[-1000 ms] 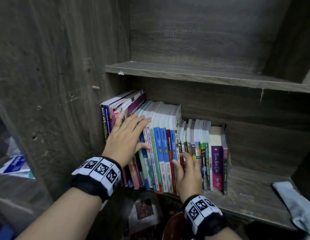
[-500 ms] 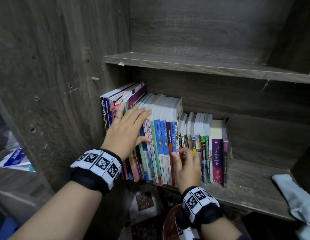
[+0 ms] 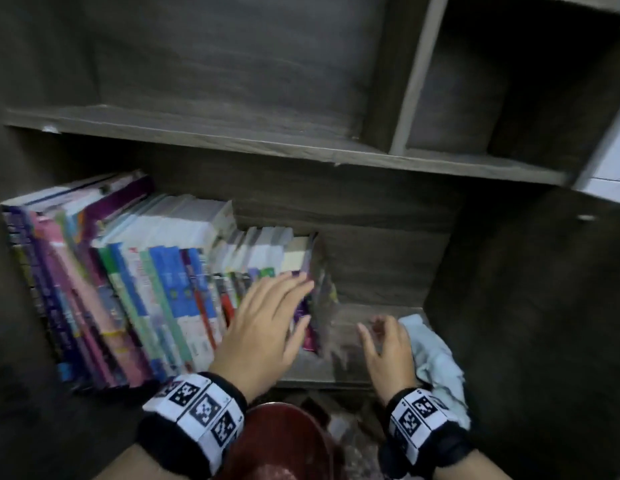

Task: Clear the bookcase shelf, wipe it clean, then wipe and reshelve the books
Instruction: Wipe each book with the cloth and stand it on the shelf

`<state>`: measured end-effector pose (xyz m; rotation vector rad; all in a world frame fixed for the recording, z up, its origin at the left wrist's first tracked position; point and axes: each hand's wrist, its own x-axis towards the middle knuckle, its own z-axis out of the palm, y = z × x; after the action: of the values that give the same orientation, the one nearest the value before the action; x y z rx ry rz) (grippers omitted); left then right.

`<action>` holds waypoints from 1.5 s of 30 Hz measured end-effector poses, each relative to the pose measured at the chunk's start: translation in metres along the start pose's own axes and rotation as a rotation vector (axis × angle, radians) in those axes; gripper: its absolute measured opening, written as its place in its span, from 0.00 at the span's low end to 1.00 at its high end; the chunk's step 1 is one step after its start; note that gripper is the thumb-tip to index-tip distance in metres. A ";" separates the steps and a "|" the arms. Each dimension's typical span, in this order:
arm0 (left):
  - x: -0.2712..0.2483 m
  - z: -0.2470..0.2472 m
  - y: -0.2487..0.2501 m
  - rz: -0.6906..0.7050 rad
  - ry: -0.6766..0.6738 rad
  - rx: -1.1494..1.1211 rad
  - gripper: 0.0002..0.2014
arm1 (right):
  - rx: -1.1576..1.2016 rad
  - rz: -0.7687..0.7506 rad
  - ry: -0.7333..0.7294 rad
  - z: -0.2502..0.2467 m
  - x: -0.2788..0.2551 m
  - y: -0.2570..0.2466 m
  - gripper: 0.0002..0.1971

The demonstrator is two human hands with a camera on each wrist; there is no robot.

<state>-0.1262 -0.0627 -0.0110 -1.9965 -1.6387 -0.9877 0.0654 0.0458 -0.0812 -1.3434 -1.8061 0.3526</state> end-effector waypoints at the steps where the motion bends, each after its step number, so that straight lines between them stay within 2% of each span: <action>1: 0.000 0.019 0.011 0.019 -0.070 -0.039 0.21 | -0.108 0.027 0.003 -0.011 0.007 0.023 0.14; 6: -0.011 0.121 0.041 0.009 -0.447 -0.130 0.25 | -0.589 0.213 -0.188 -0.049 0.028 0.102 0.25; 9: -0.017 0.158 0.046 -0.072 -0.591 -0.173 0.26 | -0.611 0.275 -0.315 -0.045 0.037 0.128 0.36; 11: -0.018 0.172 0.049 -0.129 -0.612 -0.188 0.26 | -0.600 0.306 -0.378 -0.040 0.040 0.136 0.36; 12: -0.018 0.178 0.051 -0.150 -0.615 -0.193 0.26 | -0.610 0.296 -0.360 -0.037 0.041 0.139 0.32; 15: -0.015 0.187 0.053 -0.187 -0.609 -0.222 0.24 | -0.532 0.182 -0.176 -0.029 0.042 0.137 0.19; 17: -0.010 0.189 0.051 -0.244 -0.574 -0.285 0.22 | -0.395 0.100 -0.017 -0.026 0.046 0.130 0.18; 19: -0.001 0.185 0.049 -0.347 -0.524 -0.344 0.21 | -0.315 0.000 0.076 -0.025 0.051 0.114 0.21; 21: 0.007 0.177 0.045 -0.453 -0.461 -0.383 0.21 | -0.255 -0.124 -0.001 -0.023 0.052 0.094 0.26; 23: 0.014 0.169 0.043 -0.552 -0.440 -0.409 0.23 | -0.214 -0.160 -0.214 -0.019 0.048 0.082 0.31; 24: 0.015 0.167 0.041 -0.593 -0.444 -0.419 0.26 | -0.198 -0.129 -0.267 -0.017 0.046 0.082 0.31; 25: 0.015 0.167 0.039 -0.624 -0.455 -0.430 0.29 | -0.181 -0.068 -0.258 -0.016 0.043 0.084 0.29; 28: 0.017 0.173 0.039 -0.674 -0.489 -0.444 0.41 | -0.203 0.147 -0.107 -0.020 0.040 0.094 0.13; 31: 0.027 0.184 0.046 -0.656 -0.590 -0.307 0.49 | -0.285 0.243 -0.175 -0.022 0.038 0.104 0.11; 34: 0.032 0.198 0.049 -0.524 -0.701 -0.127 0.45 | -0.342 0.269 -0.310 -0.020 0.035 0.105 0.15; 37: 0.036 0.207 0.042 -0.476 -0.767 -0.051 0.29 | -0.394 0.338 -0.404 -0.017 0.037 0.105 0.21; 39: 0.037 0.210 0.037 -0.545 -0.667 -0.158 0.18 | -0.415 0.326 -0.417 -0.015 0.039 0.105 0.22; 42: 0.028 0.210 0.037 -0.620 -0.344 -0.452 0.15 | -0.446 0.282 -0.421 -0.013 0.040 0.104 0.22; 44: 0.024 0.209 0.038 -0.524 -0.172 -0.580 0.15 | -0.406 0.303 -0.426 -0.012 0.041 0.106 0.21; 45: 0.023 0.209 0.038 -0.450 -0.161 -0.624 0.15 | -0.360 0.329 -0.408 -0.011 0.042 0.108 0.19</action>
<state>-0.0291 0.0850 -0.1318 -2.1555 -2.1174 -1.7136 0.1406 0.1225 -0.1257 -1.9433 -2.0457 0.5251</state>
